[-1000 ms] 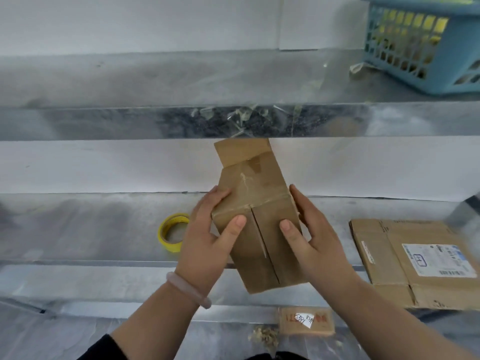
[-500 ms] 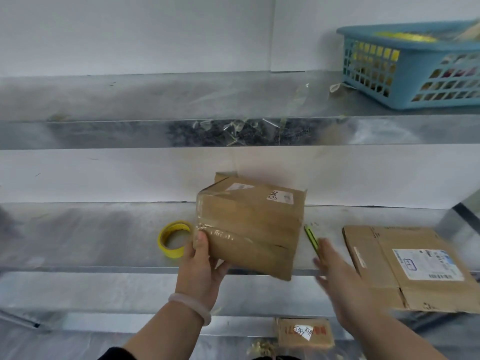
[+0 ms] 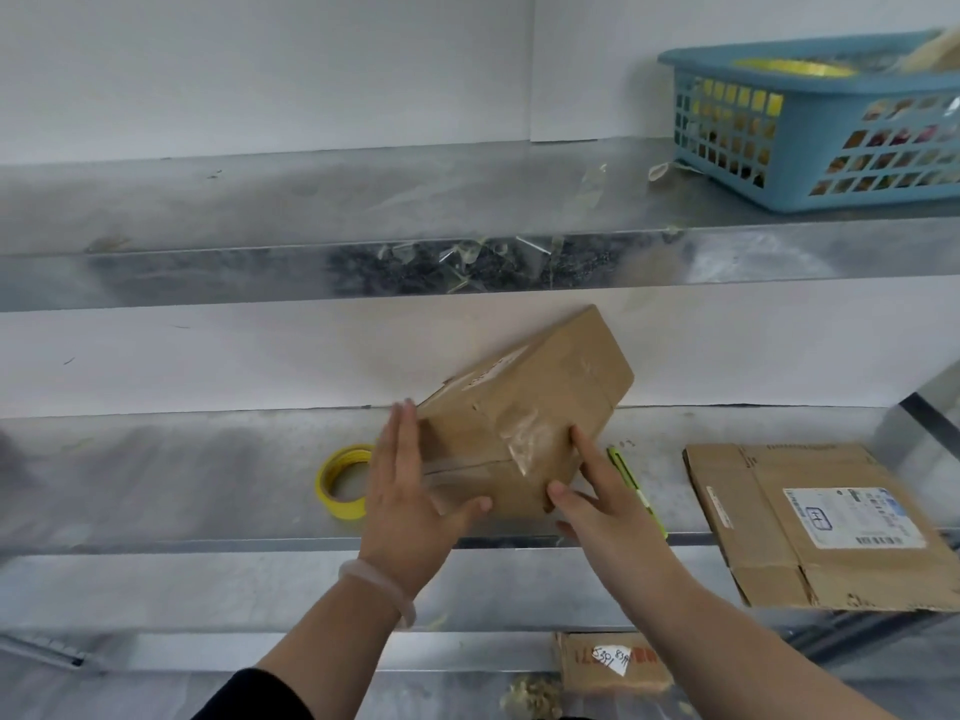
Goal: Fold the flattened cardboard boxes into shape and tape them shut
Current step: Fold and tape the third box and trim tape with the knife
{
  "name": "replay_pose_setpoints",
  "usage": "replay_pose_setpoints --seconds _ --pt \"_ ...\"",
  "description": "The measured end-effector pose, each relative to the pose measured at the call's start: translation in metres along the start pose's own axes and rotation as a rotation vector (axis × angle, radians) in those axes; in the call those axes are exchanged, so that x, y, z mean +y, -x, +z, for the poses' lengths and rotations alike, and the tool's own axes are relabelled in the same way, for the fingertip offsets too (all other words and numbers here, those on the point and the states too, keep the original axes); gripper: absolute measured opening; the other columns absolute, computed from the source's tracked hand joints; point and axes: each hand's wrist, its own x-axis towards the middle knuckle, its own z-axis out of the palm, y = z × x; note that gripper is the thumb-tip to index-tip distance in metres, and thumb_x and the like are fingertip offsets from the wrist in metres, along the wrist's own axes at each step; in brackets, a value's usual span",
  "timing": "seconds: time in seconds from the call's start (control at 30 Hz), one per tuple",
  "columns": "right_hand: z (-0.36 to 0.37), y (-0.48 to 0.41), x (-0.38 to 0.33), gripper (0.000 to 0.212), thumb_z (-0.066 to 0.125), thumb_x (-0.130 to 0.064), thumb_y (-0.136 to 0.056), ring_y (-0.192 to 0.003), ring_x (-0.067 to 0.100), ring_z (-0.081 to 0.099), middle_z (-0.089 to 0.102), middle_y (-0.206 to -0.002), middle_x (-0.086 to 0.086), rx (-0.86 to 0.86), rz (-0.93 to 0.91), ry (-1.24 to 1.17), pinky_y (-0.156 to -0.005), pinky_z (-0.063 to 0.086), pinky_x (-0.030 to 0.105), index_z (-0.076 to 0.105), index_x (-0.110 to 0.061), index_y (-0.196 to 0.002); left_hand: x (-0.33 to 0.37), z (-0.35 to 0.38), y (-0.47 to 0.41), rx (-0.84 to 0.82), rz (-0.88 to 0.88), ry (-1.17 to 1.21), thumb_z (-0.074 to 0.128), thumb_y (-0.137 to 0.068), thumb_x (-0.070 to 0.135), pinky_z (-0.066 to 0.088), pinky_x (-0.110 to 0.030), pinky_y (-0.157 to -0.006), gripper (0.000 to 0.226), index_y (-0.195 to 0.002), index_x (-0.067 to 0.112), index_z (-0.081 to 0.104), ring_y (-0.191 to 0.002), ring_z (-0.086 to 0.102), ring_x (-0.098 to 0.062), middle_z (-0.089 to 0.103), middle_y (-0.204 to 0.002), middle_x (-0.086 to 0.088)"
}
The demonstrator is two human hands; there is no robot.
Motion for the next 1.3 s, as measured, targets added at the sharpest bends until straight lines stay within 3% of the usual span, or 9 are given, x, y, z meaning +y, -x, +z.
replay_pose_setpoints --seconds 0.1,0.2,0.33,0.43,0.7,0.87,1.03,1.17,1.3 --pt "0.004 0.004 -0.001 0.067 0.061 -0.033 -0.094 -0.121 0.002 0.053 0.049 -0.14 -0.013 -0.017 -0.06 0.052 -0.101 0.045 0.023 0.024 -0.052 -0.148 0.005 -0.016 -0.012 -0.037 0.098 0.03 0.068 -0.065 0.067 0.033 -0.023 -0.102 0.092 -0.144 0.04 0.03 -0.121 0.041 -0.005 0.043 -0.134 0.008" --pt "0.005 0.006 -0.001 0.061 0.061 -0.036 -0.094 -0.128 -0.003 0.045 0.033 -0.151 -0.018 0.007 -0.171 0.087 -0.09 0.047 0.009 0.032 -0.053 -0.144 0.008 -0.021 -0.008 -0.117 0.062 0.17 0.074 -0.064 0.061 0.045 -0.015 -0.088 0.075 -0.128 0.053 0.036 -0.111 0.045 0.008 0.043 -0.121 0.024" --pt "0.007 -0.007 -0.005 0.057 0.049 -0.053 -0.09 -0.131 -0.002 0.037 0.02 -0.155 -0.026 -0.05 -0.213 0.35 -0.101 0.039 0.012 0.026 -0.058 -0.142 -0.001 -0.004 0.011 -0.164 -0.079 0.332 0.08 -0.074 0.035 0.055 -0.033 -0.089 0.096 -0.146 0.05 0.017 -0.116 0.048 0.005 0.038 -0.129 0.026" --pt "0.006 -0.027 0.001 0.049 0.05 -0.04 -0.098 -0.133 -0.003 0.035 0.021 -0.156 -0.023 -0.096 -0.249 0.455 -0.092 0.03 -0.003 0.032 -0.052 -0.142 -0.012 0.001 0.006 -0.19 -0.058 0.327 0.069 -0.084 0.035 0.056 -0.036 -0.087 0.081 -0.143 0.057 0.019 -0.116 0.05 -0.001 0.039 -0.129 0.026" --pt "0.0 -0.047 0.006 0.064 0.003 -0.065 -0.094 -0.144 0.016 0.028 0.013 -0.162 -0.013 0.043 -0.395 1.032 -0.117 0.026 0.036 0.033 -0.044 -0.148 -0.033 -0.01 -0.019 -0.515 -0.09 0.441 0.059 -0.089 0.009 0.047 -0.024 -0.098 0.086 -0.146 0.049 0.01 -0.13 0.042 0.001 0.039 -0.143 0.017" --pt "0.007 -0.035 -0.001 0.056 0.021 -0.056 -0.099 -0.142 0.018 0.031 0.033 -0.157 -0.005 0.058 -0.521 1.135 -0.114 0.025 0.04 0.045 -0.033 -0.144 -0.092 -0.029 -0.025 -0.32 -0.269 -0.148 0.056 -0.088 0.009 0.031 -0.026 -0.106 0.063 -0.146 0.025 0.037 -0.135 0.037 -0.021 0.041 -0.146 0.0" --pt "0.013 -0.032 -0.007 0.057 0.027 -0.057 -0.097 -0.145 0.013 0.027 0.04 -0.153 -0.005 0.015 -0.506 1.225 -0.119 0.022 0.044 0.045 -0.031 -0.145 -0.146 -0.026 -0.019 -0.53 -0.24 -0.644 0.049 -0.092 0.031 0.009 -0.041 -0.117 0.048 -0.139 0.039 0.043 -0.144 0.021 -0.016 0.042 -0.145 0.016" --pt "0.019 -0.033 -0.011 0.065 0.017 -0.065 -0.097 -0.146 0.015 0.029 0.04 -0.153 -0.006 -0.026 -0.502 1.29 -0.121 0.018 0.046 0.043 -0.031 -0.146 -0.15 -0.036 -0.017 -0.331 -0.071 -0.603 0.056 -0.082 0.029 0.031 -0.053 -0.105 0.016 -0.087 0.033 0.069 -0.105 0.064 -0.022 0.07 -0.09 0.011" --pt "0.032 -0.033 -0.028 0.059 0.031 -0.058 -0.096 -0.144 0.012 0.028 0.042 -0.152 -0.006 -0.007 -0.611 1.24 -0.121 0.014 0.036 0.041 -0.027 -0.146 -0.126 -0.053 -0.023 -0.172 0.007 -0.409 0.041 -0.085 0.034 0.041 -0.053 -0.099 0.028 -0.095 0.026 0.066 -0.085 0.067 -0.027 0.07 -0.088 0.004"
